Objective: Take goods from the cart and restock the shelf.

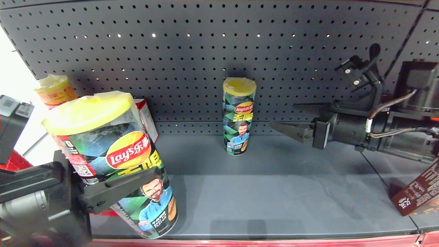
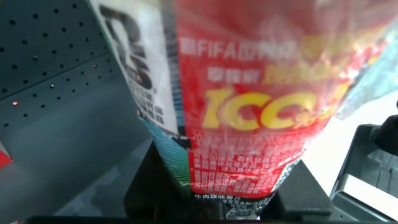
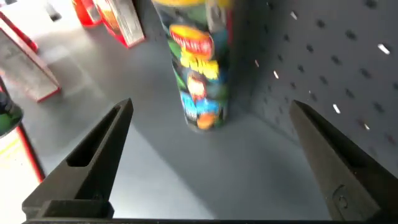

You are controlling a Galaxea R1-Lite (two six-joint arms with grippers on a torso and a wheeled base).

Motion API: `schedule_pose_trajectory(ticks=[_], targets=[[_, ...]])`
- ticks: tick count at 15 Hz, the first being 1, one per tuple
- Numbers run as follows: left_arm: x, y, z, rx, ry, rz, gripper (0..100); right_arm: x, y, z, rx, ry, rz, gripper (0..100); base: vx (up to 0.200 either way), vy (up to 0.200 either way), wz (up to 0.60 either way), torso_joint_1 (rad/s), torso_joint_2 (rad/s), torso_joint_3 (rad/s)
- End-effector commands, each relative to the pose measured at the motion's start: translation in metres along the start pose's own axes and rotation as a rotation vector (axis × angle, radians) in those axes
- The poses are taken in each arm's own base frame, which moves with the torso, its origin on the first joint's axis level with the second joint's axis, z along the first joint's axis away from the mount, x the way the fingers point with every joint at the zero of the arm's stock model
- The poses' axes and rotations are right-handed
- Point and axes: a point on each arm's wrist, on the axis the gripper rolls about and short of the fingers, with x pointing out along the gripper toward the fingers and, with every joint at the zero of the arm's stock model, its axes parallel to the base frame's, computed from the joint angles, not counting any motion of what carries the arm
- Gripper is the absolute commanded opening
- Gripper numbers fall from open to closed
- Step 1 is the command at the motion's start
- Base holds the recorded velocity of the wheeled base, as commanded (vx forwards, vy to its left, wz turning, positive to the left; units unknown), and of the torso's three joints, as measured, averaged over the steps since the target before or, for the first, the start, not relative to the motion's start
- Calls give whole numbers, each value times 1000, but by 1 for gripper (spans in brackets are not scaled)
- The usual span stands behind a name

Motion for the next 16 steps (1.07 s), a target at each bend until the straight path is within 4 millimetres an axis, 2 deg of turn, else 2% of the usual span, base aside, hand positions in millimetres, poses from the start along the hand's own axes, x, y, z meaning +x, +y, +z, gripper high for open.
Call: schedule_pose_trajectory(ticks=[1,6,9,16], targets=[[1,1,0,-2,3,1,0,25,-6,-20,12,29,37,100,0,0,0,0,0,0],[2,1,0,-2,4,3,0,51,-14,-31,-9,-43,225,100,0,0,0,0,0,0],[2,1,-1,-3,7,1,0,66,-24,-35,-21,-67,258,100,0,0,0,0,0,0],[2,1,-3,-7,16,1,0,96,-29,-50,-24,-60,296,100,0,0,0,0,0,0]])
